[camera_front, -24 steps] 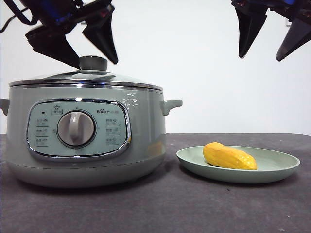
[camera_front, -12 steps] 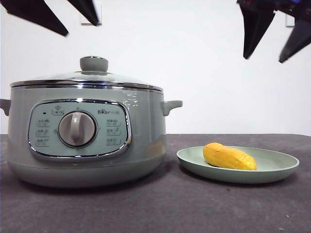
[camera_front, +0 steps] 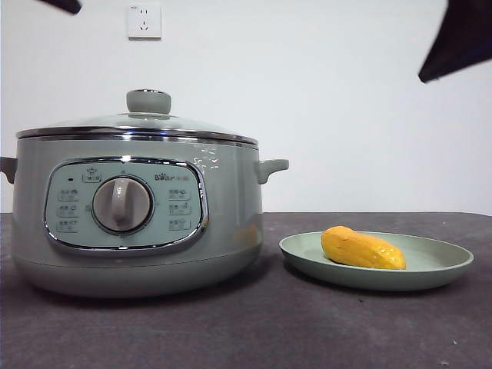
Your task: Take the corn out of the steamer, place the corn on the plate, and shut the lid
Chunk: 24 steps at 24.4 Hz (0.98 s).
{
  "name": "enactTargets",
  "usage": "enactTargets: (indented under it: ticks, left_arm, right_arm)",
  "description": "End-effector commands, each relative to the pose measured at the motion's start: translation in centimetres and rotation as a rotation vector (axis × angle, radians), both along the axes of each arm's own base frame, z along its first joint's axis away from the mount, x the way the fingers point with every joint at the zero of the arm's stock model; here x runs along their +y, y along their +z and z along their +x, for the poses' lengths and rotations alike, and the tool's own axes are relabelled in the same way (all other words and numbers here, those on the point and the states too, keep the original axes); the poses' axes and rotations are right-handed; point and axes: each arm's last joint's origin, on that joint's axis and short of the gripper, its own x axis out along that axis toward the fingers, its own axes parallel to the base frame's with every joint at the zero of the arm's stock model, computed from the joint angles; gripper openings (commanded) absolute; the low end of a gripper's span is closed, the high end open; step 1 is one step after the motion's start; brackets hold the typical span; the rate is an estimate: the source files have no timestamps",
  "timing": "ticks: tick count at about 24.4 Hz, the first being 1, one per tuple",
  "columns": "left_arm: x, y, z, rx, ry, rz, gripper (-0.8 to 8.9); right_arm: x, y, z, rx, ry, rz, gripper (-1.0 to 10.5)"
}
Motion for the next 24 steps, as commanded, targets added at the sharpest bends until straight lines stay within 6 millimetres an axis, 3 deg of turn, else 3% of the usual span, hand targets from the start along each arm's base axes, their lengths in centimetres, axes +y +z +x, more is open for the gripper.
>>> enactTargets:
  ticks: [1,4,18,22,24]
  left_arm:
    - [0.4,-2.8,-1.1,-0.021,-0.013,-0.004,-0.08]
    - [0.7,-4.6,-1.6,-0.046,-0.013,-0.028,-0.08]
    - [0.9,-5.1,-1.9,0.023,-0.004,-0.015,-0.03]
    - [3.1,-4.4,-4.9,-0.043,0.017,-0.008,-0.03]
    - [4.4,-3.9,-6.3,-0.168,0.095,-0.007,-0.03]
  right_arm:
    - [-0.4,-1.7,-1.2,-0.042,0.002,0.038,-0.1]
    - [-0.6,-2.2,-1.6,-0.050,-0.004,0.050,0.0]
    - [-0.6,-2.2,-1.6,-0.041,-0.013,0.061,0.0]
    - [-0.6,-2.2,-1.6,-0.041,-0.013,0.061,0.0]
    - [-0.6,-2.2,-1.6,-0.041,-0.013,0.061,0.0]
